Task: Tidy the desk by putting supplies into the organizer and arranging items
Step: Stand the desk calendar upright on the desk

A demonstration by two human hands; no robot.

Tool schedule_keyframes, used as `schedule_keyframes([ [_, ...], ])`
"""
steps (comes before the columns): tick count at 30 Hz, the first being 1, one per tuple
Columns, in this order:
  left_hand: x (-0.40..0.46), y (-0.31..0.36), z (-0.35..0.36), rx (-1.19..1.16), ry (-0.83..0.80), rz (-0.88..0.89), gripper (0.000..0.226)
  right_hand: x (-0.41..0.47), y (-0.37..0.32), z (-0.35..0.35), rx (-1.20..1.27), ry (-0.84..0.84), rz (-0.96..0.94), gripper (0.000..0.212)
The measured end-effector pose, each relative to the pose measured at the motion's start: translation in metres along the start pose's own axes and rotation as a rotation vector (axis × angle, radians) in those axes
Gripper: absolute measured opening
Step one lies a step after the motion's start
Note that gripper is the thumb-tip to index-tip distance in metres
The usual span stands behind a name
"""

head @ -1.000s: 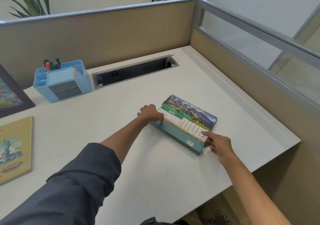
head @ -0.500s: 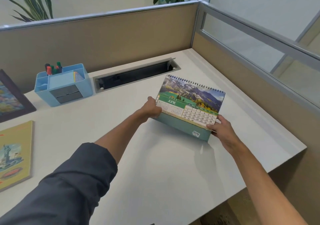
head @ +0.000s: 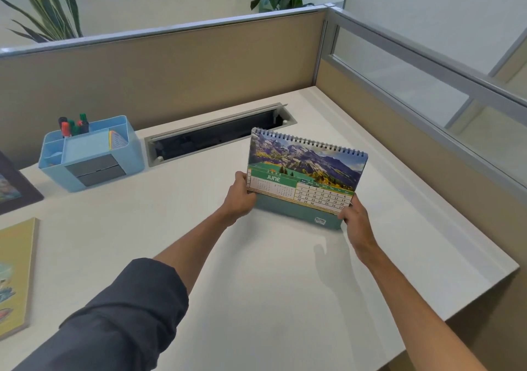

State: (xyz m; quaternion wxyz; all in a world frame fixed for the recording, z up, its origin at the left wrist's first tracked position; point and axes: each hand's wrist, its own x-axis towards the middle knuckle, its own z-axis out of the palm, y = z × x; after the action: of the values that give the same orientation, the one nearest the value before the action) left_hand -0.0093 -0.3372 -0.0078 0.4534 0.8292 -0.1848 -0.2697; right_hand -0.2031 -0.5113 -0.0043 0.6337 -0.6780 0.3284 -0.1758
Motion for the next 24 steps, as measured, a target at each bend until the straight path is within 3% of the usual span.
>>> schedule_keyframes([
  [6,0.02,-0.007,-0.002,-0.079,-0.019,-0.001,0.042,0.02,0.01,0.01,-0.114,-0.036,0.001,0.045],
  [16,0.061,0.003,-0.007,-0.009,-0.153,-0.063,0.079,0.063,0.014,0.008,-0.291,-0.089,-0.036,0.052],
  [24,0.101,0.014,-0.006,0.033,-0.168,-0.035,0.074,0.099,0.01,0.004,-0.264,-0.061,-0.017,0.052],
])
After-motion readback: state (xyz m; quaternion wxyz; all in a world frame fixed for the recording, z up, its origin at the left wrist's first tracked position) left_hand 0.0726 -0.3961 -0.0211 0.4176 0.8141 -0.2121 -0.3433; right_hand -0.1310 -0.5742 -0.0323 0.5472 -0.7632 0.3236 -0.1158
